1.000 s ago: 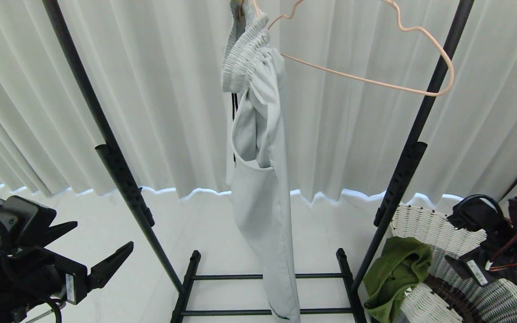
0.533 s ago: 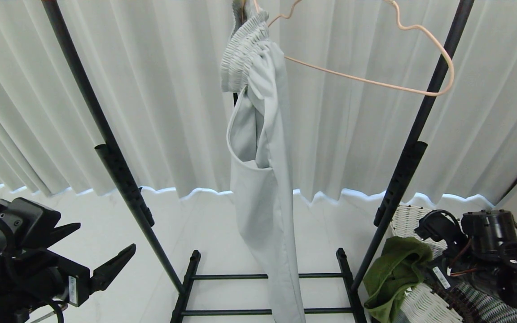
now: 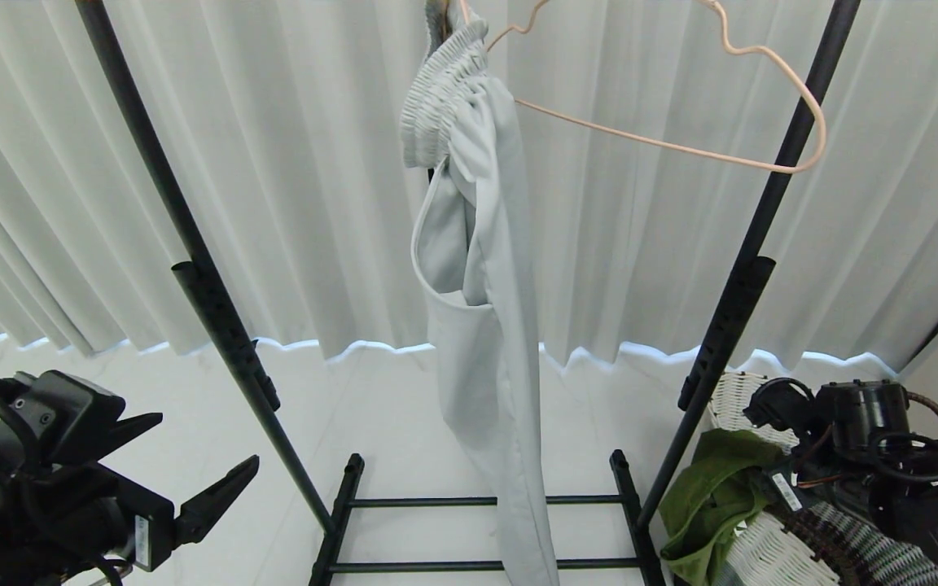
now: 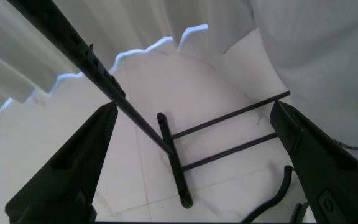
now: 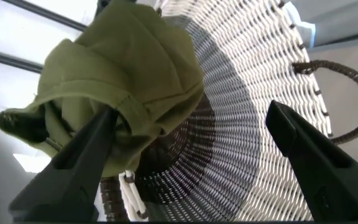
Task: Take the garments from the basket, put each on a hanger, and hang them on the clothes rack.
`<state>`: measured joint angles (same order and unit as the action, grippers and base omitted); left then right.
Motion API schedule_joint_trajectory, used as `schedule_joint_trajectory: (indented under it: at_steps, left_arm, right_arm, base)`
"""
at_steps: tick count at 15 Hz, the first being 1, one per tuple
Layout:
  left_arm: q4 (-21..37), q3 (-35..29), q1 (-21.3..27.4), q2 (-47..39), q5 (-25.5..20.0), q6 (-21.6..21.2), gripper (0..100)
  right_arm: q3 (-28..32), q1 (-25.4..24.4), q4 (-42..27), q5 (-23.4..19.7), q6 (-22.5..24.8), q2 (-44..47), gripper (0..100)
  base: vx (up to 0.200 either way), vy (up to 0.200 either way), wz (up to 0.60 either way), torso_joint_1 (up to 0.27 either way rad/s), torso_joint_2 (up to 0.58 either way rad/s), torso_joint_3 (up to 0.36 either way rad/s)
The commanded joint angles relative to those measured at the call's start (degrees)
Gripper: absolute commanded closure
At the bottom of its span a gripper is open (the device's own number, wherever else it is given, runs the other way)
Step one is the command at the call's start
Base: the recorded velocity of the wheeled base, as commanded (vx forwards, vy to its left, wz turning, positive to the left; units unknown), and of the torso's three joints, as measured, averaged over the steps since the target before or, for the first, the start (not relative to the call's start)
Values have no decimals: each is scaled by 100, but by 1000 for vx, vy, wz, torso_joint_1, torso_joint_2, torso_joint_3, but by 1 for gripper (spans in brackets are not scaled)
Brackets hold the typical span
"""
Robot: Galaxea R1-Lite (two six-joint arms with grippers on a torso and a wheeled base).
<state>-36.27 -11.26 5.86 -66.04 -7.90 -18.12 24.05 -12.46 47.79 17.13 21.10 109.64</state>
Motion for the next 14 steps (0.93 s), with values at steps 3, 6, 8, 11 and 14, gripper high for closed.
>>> schedule_joint_trajectory:
  at_steps: [3,6,8,11,14]
  left_arm:
    - [-3,54,82,12,8,1,0]
    - [-3,63,169,12,-1,10,0]
    - [-3,63,169,12,-1,1,0]
    - [-3,89,152,-15,8,1,0]
    - [-3,168,152,3,17,-8,0]
  right_arm:
    - [21,15,178,1,8,66,100]
    - [21,-2,257,1,17,-189,100]
    - [100,-116,249,-8,78,-584,100]
    - [460,-354,73,-8,272,-1226,100]
    - [671,-978,-490,10,474,-2122,100]
  base:
    - [0,0,0,0,0,0]
    - [0,0,0,0,0,0]
    - [0,0,0,0,0,0]
    - [0,0,0,0,0,0]
    - [0,0,0,0,0,0]
